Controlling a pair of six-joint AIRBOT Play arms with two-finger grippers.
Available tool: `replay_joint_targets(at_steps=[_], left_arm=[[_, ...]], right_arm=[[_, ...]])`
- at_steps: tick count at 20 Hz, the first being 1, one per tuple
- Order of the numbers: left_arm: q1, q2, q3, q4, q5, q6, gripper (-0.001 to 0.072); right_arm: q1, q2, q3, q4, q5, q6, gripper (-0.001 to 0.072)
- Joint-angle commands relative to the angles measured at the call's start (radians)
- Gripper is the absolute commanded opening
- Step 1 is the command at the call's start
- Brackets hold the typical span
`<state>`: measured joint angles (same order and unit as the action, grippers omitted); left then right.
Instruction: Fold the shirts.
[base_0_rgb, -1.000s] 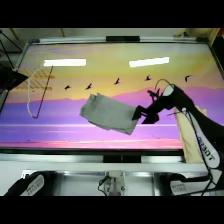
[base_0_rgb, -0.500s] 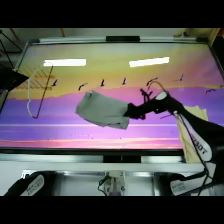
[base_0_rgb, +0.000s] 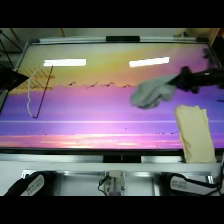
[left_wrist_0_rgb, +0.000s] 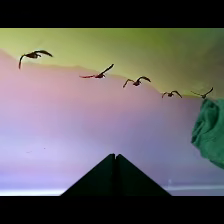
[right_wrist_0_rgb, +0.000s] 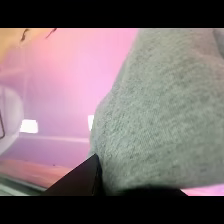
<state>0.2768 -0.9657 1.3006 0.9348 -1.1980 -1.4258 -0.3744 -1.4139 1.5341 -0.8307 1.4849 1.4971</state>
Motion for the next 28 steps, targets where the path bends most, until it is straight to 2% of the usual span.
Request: replay_joint_targets(at_steps=[1,7,11,14,16,18,22,23,24,25,26,28], left_arm=[[0.001,0.000,0.000,0.000,0.000,0.001,0.0032],[0.001,0.001,0.000,0.000,0.000,0.014,0.0032],[0.001,0.001,0.000,0.000,-0.001,0.027,0.0032],[0.001,0.001,0.000,0.000,-0.001,0.027,0.0032],[0.001,0.001,0.000,0.000,-0.001,0.039,0.0032],[0.001,0.001,0.000,0.000,-0.001,0.045,0.0032],[0.001,0.001,0.000,0.000,-0.001,0.045,0.0032],[0.001,0.001,0.000,0.000,-0.001,0.045,0.0032],[0.001,0.001,0.000,0.000,-0.001,0.045,0.0032],[0.001,0.000,0.000,0.000,-0.001,0.045,0.0032],[0.001,0.000,0.000,0.000,-0.001,0.045,0.0032],[0.001,0.000,0.000,0.000,0.000,0.045,0.0032]], right_arm=[[-0.217,0.073,0.087,-0.108,0.147,0.070,0.0077],[-0.399,0.102,0.089,-0.235,0.209,0.076,0.0077],[-0.463,0.129,0.089,-0.283,0.228,0.121,0.0078],[-0.465,0.151,0.070,-0.487,0.326,0.152,0.0078],[-0.465,0.182,-0.020,-0.607,0.378,0.139,0.0078],[-0.466,0.242,-0.182,-0.712,0.365,0.139,0.0077],[-0.466,0.344,-0.522,-0.754,0.279,0.155,0.0078],[-0.466,0.355,-0.579,-0.757,0.252,0.164,0.0108],[-0.466,0.356,-0.622,-0.779,0.242,0.164,0.0312],[-0.466,0.355,-0.640,-0.820,0.240,0.161,0.0561],[-0.466,0.355,-0.636,-0.876,0.243,0.157,0.0589],[-0.466,0.355,-0.573,-0.914,0.242,0.138,0.0589]])
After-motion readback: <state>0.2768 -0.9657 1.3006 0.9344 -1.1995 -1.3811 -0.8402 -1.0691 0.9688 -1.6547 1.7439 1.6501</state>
